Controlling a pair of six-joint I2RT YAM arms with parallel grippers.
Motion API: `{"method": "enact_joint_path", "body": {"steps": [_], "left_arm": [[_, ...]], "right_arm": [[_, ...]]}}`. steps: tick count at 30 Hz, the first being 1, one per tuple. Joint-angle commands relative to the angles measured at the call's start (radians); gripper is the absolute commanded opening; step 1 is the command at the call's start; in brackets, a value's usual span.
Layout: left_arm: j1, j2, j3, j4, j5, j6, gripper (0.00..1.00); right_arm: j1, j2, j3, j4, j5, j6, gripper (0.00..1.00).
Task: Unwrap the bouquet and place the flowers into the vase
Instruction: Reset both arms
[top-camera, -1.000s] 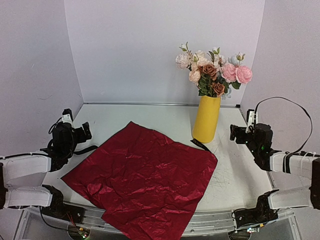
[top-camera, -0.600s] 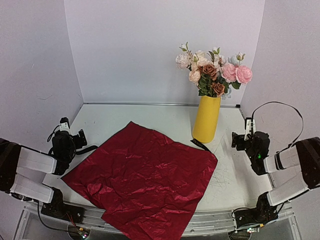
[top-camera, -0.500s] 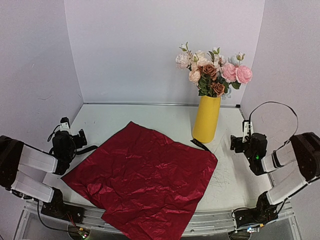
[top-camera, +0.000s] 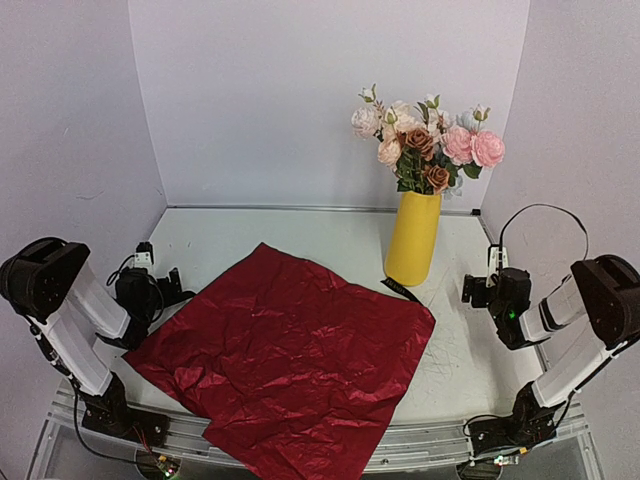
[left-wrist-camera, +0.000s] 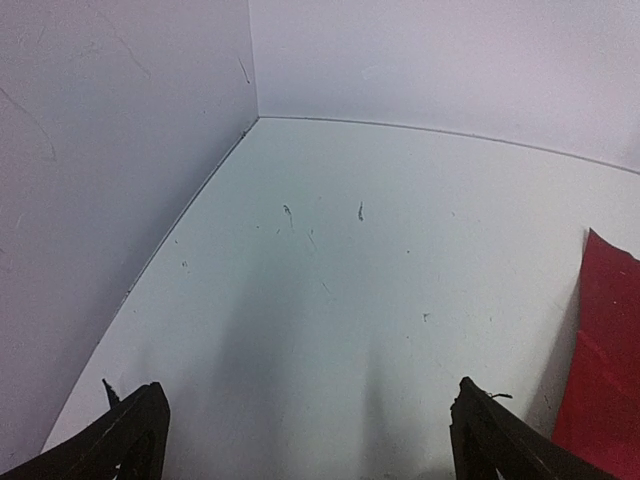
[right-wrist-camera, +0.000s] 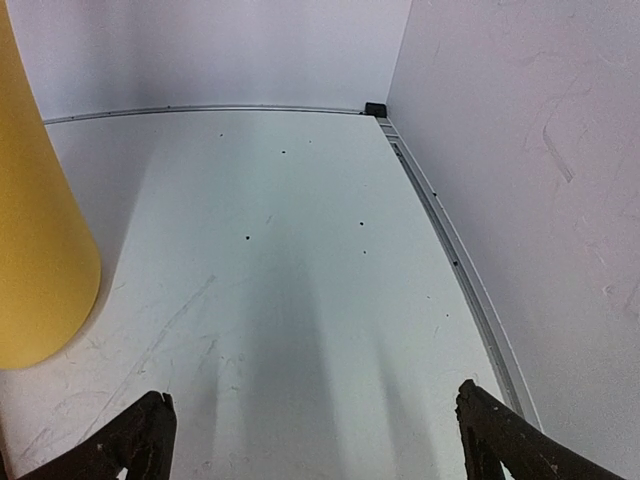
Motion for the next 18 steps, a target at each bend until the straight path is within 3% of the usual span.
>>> {"method": "enact_joint_path", "body": {"steps": [1, 11, 18], "left_arm": [[0.024, 0.022, 0.044, 0.087, 0.075, 0.024, 1.00], [0.042, 0.014, 0.047, 0.056, 0.153, 0.034, 0.99], [0.042, 0.021, 0.059, 0.051, 0.053, -0.006, 1.00]], "right_arm": [[-0.003, -0.013, 0.025, 0.175, 0.023, 0.013, 0.98], [-0.005, -0.013, 0.025, 0.175, 0.021, 0.014, 0.98], [-0.004, -0.014, 0.024, 0.175, 0.022, 0.013, 0.98]]}}
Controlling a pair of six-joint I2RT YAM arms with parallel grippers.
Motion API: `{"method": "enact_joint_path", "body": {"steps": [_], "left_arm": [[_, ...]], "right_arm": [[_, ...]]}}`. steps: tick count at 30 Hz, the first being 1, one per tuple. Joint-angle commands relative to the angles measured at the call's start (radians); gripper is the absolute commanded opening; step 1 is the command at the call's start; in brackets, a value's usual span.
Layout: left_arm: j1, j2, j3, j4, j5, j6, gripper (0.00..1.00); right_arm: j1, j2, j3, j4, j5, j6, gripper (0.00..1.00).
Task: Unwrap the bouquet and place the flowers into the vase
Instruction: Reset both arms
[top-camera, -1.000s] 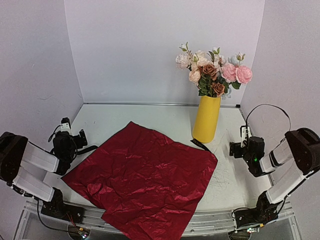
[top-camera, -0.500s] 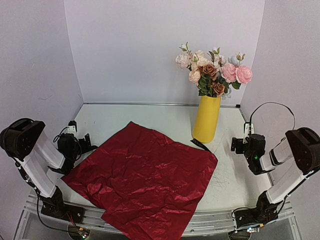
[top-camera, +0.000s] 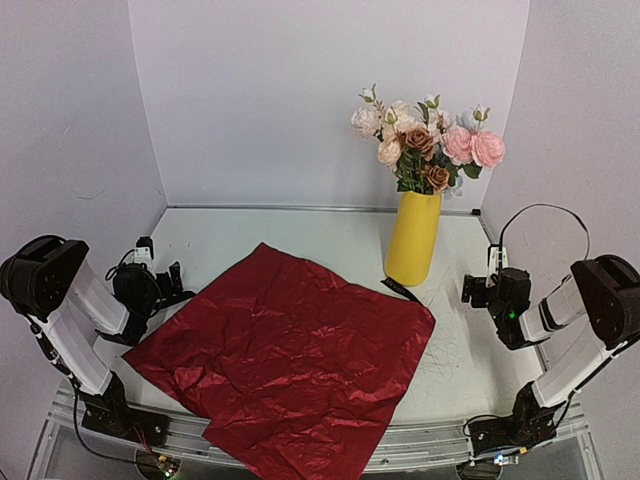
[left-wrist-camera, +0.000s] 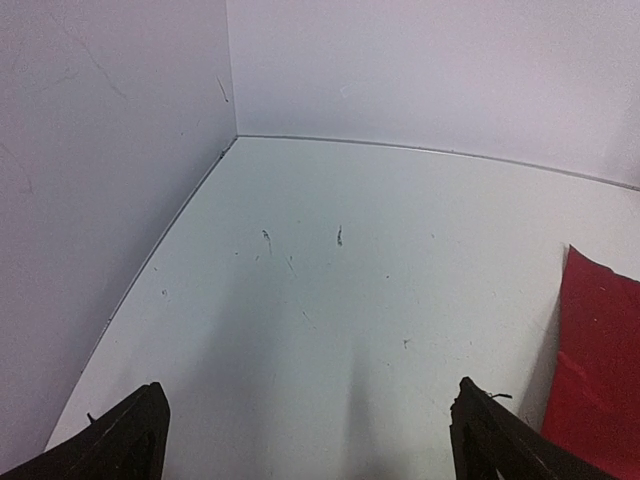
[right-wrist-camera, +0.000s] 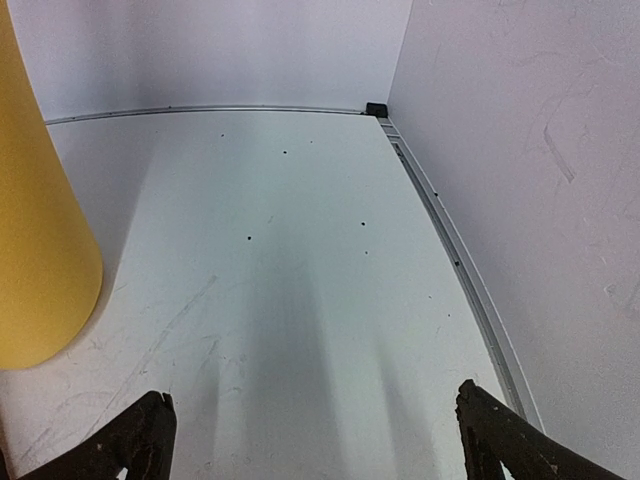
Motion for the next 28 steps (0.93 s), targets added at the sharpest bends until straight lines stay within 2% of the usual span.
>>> {"method": "enact_joint_path", "body": {"steps": [1, 28], "left_arm": [[0.005, -0.003, 0.022, 0.031, -0.051, -0.020, 1.00], [0.018, 0.000, 0.038, 0.005, -0.018, -0.022, 1.00]], "right_arm": [[-0.005, -0.014, 0.025, 0.175, 0.022, 0.010, 0.98], [-0.004, -0.013, 0.024, 0.175, 0.021, 0.010, 0.98]]}}
